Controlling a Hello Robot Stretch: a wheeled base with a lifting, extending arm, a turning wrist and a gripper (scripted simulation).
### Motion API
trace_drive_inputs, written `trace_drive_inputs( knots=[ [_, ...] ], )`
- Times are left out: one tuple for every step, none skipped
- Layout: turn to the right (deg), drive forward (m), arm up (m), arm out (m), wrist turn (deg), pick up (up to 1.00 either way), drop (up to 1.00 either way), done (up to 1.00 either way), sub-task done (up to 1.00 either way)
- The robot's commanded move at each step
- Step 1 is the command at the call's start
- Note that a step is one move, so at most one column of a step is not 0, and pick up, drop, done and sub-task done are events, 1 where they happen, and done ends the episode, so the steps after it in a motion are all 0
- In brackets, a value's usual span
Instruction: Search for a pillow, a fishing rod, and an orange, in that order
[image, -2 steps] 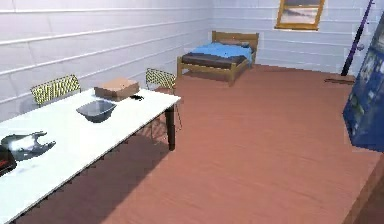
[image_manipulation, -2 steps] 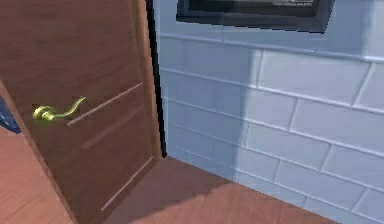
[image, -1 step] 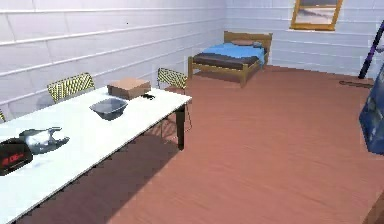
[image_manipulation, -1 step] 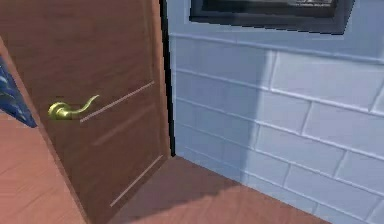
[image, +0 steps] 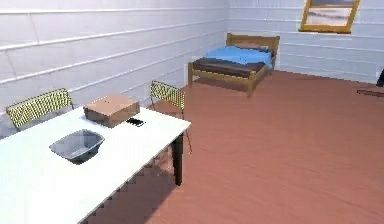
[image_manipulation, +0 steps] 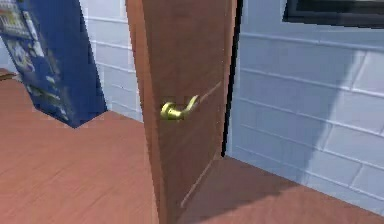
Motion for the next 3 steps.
trace_drive_inputs(
  knots=[
    [27.0,0.0,0.0,0.0,0.0,0.0,0.0,0.0,0.0],
    [0.0,1.0,0.0,0.0,0.0,0.0,0.0,0.0,0.0],
    [0.0,1.0,0.0,0.0,0.0,0.0,0.0,0.0,0.0]
  ],
)
